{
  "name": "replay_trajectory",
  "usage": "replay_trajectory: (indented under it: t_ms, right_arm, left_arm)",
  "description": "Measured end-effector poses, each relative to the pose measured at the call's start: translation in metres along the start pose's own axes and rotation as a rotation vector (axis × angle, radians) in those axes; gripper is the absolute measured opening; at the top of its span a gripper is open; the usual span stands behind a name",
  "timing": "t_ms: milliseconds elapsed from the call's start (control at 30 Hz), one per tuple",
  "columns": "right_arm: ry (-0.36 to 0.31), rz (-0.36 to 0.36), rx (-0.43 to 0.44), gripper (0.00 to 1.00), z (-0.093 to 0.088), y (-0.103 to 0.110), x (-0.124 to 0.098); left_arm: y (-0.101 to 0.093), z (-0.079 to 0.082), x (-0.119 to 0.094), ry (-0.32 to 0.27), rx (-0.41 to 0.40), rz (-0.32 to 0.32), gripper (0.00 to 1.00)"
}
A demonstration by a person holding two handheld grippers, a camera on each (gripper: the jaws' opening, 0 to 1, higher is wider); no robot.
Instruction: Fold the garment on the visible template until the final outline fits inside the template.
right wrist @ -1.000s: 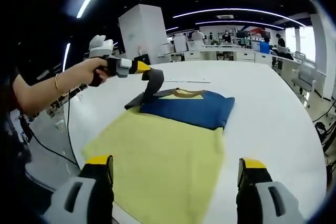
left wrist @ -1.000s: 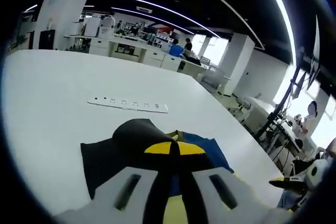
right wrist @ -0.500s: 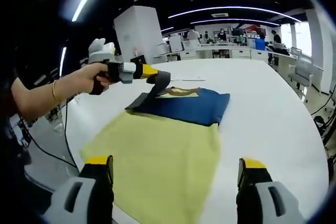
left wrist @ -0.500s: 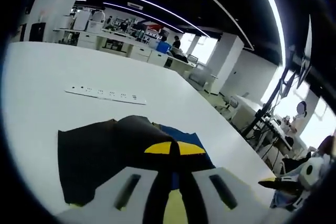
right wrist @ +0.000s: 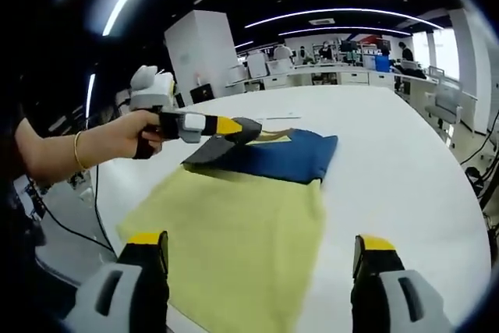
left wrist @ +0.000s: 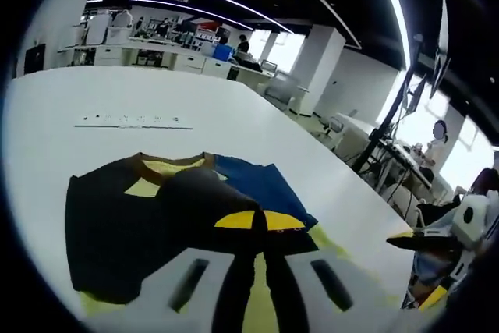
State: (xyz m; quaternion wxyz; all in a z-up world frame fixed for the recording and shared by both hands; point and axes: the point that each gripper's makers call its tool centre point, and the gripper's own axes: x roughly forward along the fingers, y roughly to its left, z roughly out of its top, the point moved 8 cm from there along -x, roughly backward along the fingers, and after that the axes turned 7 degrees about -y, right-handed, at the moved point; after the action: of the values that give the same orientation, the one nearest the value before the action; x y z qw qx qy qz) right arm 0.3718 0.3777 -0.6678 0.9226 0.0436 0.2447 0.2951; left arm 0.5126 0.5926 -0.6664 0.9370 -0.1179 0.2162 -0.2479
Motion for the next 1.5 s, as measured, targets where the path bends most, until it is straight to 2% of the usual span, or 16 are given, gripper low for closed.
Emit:
replay_trajectory:
  t_ms: [267, 433, 567, 633, 700, 800, 933, 1167, 1233, 1333, 1500]
  right_arm:
    - [-0.008, -0.019, 0.013, 1.0, -0.002, -0.006, -0.004]
    - [-0.013, -0.024, 0.025, 1.0, -0.004, -0.008, -0.004]
    - [-0.014, -0.021, 0.027, 1.0, -0.004, -0.007, -0.004]
    - [-0.016, -0.021, 0.027, 1.0, -0.003, -0.008, -0.004]
    - [-0.016, -0.02, 0.028, 1.0, -0.003, -0.008, -0.004]
    - [-0.023, -0.016, 0.036, 1.0, -0.001, -0.009, -0.003]
    - [-0.037, -0.014, 0.053, 0.99, 0.004, -0.009, 0.0]
    - [-0.04, 0.006, 0.029, 0.99, 0.014, -0.006, 0.01]
    - [-0.041, 0.013, 0.025, 0.98, 0.017, -0.006, 0.013]
    - [-0.044, 0.032, 0.022, 0.96, 0.022, -0.004, 0.019]
    - [-0.039, 0.057, 0.0, 0.94, 0.03, -0.003, 0.031]
  left_arm:
    - [-0.005, -0.027, 0.009, 0.07, 0.019, -0.039, 0.0]
    - [-0.012, -0.036, 0.013, 0.108, 0.083, -0.099, 0.01]
    - [-0.017, -0.039, 0.015, 0.12, 0.141, -0.117, 0.12]
    - [-0.019, -0.039, 0.015, 0.123, 0.151, -0.124, 0.14]
    - [-0.02, -0.038, 0.013, 0.114, 0.16, -0.132, 0.18]
    - [-0.02, -0.037, 0.009, 0.1, 0.188, -0.129, 0.31]
    - [-0.014, -0.034, 0.002, 0.082, 0.204, -0.106, 0.5]
    - [-0.003, -0.03, -0.014, 0.04, 0.196, -0.085, 0.82]
    - [0.0, -0.03, -0.02, 0.036, 0.203, -0.089, 0.88]
    - [0.007, -0.026, -0.029, 0.024, 0.241, -0.078, 0.93]
    - [0.017, -0.019, -0.041, 0.011, 0.256, -0.054, 0.99]
